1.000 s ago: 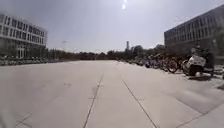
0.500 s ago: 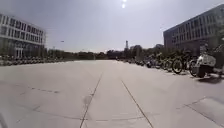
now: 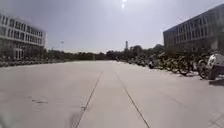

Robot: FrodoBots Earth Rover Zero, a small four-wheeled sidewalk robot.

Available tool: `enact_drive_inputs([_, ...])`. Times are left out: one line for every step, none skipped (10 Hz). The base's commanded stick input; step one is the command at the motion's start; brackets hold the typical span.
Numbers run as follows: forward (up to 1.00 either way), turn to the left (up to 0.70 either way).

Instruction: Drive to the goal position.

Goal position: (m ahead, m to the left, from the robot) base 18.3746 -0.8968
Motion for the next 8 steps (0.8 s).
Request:
enact_drive_inputs([1.0, 0.0])
enact_drive_inputs([1.0, 0.0])
enact_drive_inputs([1.0, 0.0])
enact_drive_inputs([1.0, 0.0])
enact_drive_inputs([1.0, 0.0])
enact_drive_inputs([1.0, 0.0])
enact_drive_inputs([1.0, 0.0])
enact_drive_inputs([1.0, 0.0])
